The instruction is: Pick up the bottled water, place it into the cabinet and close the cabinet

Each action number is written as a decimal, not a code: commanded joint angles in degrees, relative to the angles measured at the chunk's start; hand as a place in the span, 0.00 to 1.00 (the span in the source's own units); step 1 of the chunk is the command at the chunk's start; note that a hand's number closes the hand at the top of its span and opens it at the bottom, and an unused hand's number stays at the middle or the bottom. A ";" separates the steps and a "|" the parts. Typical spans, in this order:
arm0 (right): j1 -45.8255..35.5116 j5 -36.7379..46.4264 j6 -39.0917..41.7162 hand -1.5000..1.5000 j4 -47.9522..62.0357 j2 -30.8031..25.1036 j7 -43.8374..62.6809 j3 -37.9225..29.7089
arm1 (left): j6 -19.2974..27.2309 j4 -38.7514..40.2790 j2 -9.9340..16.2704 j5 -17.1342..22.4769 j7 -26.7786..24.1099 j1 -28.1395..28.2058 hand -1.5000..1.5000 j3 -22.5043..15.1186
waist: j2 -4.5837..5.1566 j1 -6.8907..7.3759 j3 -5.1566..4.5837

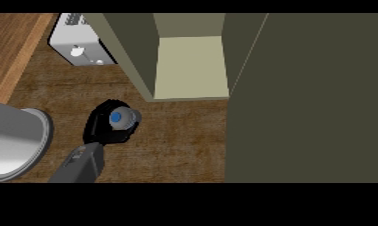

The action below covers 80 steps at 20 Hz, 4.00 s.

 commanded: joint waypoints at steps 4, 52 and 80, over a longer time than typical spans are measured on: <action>3.25 -3.49 0.06 0.00 -4.41 0.55 0.37 -1.30 | 2.37 -2.05 -5.05 2.09 -9.39 9.00 1.00 1.38 | -0.45 1.26 0.04; -2.49 -5.98 2.49 0.00 -2.93 1.90 2.49 -6.04 | 51.55 -14.27 -7.68 31.02 25.11 -25.77 1.00 -39.54 | 0.43 -1.27 0.02; -4.15 -8.34 8.10 0.00 2.15 -0.32 -1.80 -9.32 | 59.27 11.39 -2.77 24.33 19.08 -39.10 0.00 -35.13 | 1.83 -4.19 -0.01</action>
